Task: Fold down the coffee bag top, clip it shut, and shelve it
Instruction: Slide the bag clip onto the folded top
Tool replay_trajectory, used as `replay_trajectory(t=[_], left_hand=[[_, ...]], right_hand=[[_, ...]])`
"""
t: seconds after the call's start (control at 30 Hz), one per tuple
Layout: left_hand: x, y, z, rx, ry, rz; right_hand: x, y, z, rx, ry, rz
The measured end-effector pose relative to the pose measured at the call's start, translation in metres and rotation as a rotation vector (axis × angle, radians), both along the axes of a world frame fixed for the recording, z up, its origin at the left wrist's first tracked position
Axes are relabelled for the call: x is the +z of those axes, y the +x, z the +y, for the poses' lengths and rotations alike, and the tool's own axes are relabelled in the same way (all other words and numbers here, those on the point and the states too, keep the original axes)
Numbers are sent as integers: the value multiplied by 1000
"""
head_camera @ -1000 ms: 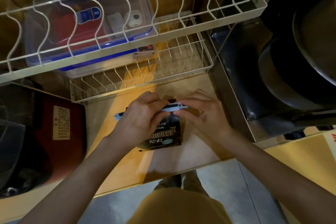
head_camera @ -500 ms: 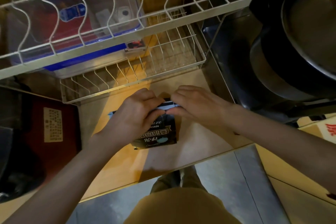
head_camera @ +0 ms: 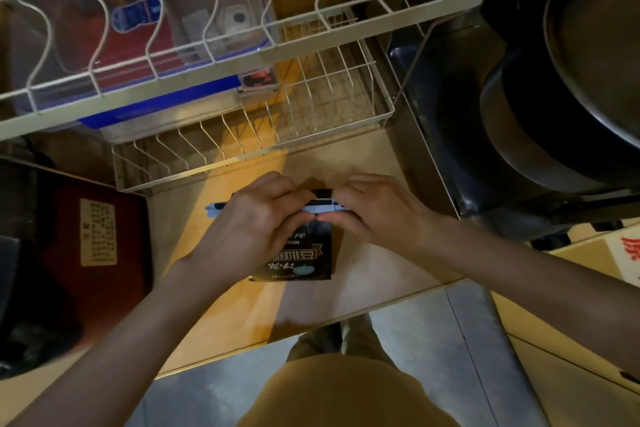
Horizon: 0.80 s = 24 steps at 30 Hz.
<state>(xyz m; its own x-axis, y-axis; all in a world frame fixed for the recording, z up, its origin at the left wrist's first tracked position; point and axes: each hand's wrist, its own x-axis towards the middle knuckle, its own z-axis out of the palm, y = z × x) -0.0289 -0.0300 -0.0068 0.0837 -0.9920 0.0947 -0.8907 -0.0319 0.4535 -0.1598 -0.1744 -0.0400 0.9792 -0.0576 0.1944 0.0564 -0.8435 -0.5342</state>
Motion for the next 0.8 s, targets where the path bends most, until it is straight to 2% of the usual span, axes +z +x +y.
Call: replay_trajectory(t=[0.13,0.2,0.27,0.4,0.53,0.7,0.8], left_hand=[[-1,2,-2,30,3,10],[-1,2,-3,34,0,12],[-2,1,-4,45,-15,13],[-3,-1,1,70,-46,0],[-2,-1,5,35,-51,-7],[-3,-1,6,42,-41,-20],[-5,-2,1,36,-34,-13]], right_hand=[[10,5,-6,1,129,334],[11,3,-8,-4,126,403],[9,1,-5,-33,85,350],[-2,-1,3,-35,34,67],[-8,-5,7,-39,-31,-108],[-13,-5,10,-54,-56,-213],[-15,-6,6,-56,-48,-172]])
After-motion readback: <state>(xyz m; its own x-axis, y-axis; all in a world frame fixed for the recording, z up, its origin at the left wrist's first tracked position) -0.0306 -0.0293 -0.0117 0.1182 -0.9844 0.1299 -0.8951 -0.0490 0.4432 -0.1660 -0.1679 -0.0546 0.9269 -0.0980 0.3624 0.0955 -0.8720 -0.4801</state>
